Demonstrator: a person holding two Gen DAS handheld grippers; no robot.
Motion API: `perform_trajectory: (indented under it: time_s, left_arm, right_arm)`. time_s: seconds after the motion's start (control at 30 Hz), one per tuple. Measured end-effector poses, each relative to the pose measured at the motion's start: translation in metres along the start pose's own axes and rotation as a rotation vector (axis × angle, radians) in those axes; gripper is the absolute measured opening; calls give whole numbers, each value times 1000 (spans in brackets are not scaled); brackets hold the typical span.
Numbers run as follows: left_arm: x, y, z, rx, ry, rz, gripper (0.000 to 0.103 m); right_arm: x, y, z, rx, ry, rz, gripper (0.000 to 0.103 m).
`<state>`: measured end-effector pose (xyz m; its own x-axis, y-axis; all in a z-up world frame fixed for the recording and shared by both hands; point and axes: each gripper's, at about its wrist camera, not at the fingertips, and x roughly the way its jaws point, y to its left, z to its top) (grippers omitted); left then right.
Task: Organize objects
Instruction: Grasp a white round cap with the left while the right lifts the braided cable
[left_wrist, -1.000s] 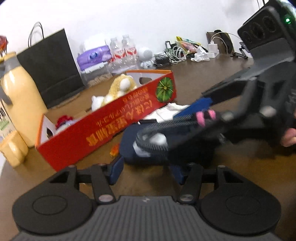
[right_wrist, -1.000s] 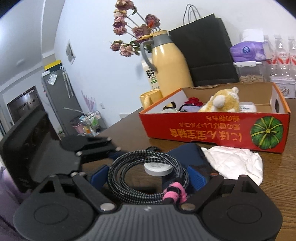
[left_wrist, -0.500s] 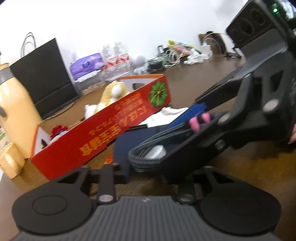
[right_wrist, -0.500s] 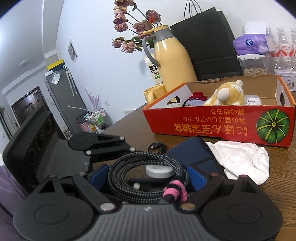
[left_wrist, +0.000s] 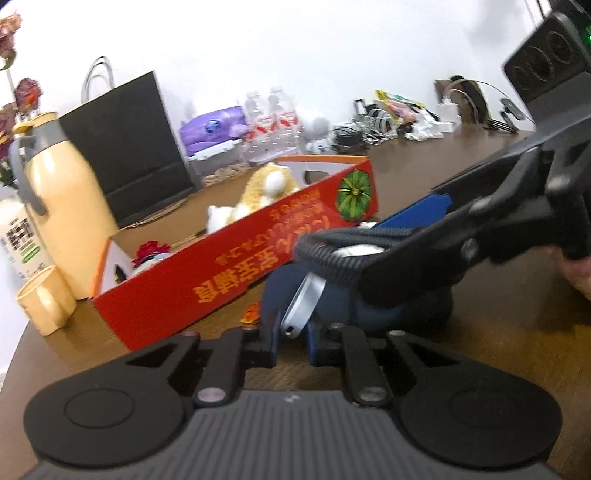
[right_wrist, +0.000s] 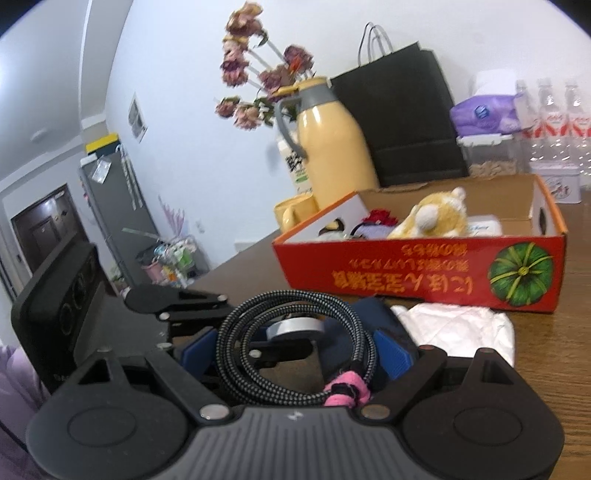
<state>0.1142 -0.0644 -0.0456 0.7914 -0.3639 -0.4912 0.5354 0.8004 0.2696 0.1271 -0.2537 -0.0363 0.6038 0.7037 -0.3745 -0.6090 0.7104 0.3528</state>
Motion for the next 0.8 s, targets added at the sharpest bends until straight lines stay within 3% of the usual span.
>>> perform_trajectory:
  time_s: [0.2,0.43,0.63,0.8]
  left_arm:
    - [-6,9,2,-62,-13,57,15]
    - [-23,28,17,-207,-51,132,15]
    - [-28,51,51,-271,-131,190,15]
    - [-13,70,81,-323,-149,204,15]
  right_arm:
    - [-7,1,2,-19,-50,-86,90]
    - [-12,5,13,-47,-119,-214,90]
    - [-11,13,43,-119,-169,-320,90]
    - [3,18,80,-176,-207,-401,90]
